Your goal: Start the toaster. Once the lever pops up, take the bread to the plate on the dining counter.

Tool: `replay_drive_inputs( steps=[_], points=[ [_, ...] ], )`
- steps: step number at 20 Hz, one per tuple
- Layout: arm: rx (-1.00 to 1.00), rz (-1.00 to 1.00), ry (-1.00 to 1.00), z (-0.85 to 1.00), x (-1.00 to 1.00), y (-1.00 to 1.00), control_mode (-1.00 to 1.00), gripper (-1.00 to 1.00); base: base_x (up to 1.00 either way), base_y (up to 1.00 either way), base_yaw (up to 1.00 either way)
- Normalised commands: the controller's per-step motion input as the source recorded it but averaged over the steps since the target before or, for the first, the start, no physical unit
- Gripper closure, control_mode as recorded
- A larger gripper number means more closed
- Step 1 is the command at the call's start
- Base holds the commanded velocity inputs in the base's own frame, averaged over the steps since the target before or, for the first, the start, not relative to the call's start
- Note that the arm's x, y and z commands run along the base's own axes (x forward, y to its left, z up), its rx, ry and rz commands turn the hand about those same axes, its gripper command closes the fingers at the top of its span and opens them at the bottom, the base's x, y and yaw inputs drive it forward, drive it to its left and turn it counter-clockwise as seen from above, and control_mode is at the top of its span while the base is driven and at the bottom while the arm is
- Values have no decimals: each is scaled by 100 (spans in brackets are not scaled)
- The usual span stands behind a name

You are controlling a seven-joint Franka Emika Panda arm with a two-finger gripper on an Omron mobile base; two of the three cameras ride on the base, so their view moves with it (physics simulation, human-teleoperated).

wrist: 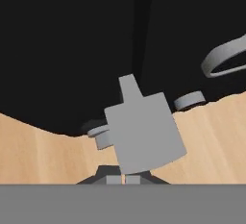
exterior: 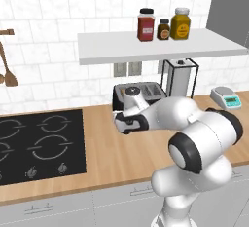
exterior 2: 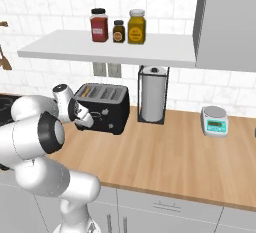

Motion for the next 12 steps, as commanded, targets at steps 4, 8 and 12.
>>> replay_drive_inputs(
  steps=[4, 8, 12],
  points=[
    [0, -1, 0, -12, 1, 0, -100, 100, 0, 0, 0],
    [0, 0, -1, 9, -24, 0, -100, 100, 0, 0, 0],
    [0, 0, 0, 34, -40, 0, -100, 100, 0, 0, 0]
  ],
)
